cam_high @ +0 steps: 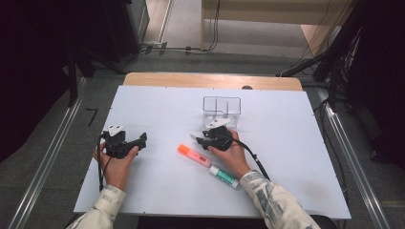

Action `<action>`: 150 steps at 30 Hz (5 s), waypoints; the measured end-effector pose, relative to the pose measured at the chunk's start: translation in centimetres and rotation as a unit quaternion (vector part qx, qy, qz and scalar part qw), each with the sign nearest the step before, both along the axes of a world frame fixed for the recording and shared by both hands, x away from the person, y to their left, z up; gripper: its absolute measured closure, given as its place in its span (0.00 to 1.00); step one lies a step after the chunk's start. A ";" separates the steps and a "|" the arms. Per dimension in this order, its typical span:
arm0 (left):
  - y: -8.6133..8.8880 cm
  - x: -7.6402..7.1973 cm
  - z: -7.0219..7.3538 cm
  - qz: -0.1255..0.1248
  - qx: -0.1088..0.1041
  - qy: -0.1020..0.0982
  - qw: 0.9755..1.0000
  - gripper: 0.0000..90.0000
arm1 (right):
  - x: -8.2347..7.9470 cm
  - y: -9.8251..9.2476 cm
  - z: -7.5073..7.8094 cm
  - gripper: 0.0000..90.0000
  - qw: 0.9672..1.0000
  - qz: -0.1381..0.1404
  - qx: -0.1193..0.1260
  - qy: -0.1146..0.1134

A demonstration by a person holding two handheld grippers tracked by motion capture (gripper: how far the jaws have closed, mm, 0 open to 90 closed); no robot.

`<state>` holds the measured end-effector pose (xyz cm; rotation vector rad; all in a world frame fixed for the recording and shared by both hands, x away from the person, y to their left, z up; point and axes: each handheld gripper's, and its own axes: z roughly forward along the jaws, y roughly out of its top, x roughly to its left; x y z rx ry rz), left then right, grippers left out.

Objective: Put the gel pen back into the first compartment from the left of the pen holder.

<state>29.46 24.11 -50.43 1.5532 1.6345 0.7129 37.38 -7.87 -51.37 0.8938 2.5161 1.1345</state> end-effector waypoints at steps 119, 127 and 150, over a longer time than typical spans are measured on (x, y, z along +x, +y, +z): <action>0.0 0.1 -0.2 -0.003 -0.009 0.013 1.000 0.18 | 6.0 1.3 12.2 0.88 0.993 -0.041 0.096 -0.059; 0.1 0.2 -0.2 -0.004 -0.010 0.013 1.000 0.18 | 6.9 1.8 12.4 0.88 0.993 -0.047 0.093 -0.059; 0.1 0.2 -0.2 -0.006 -0.011 0.012 1.000 0.18 | 9.2 2.0 13.2 0.87 0.991 -0.071 0.093 -0.063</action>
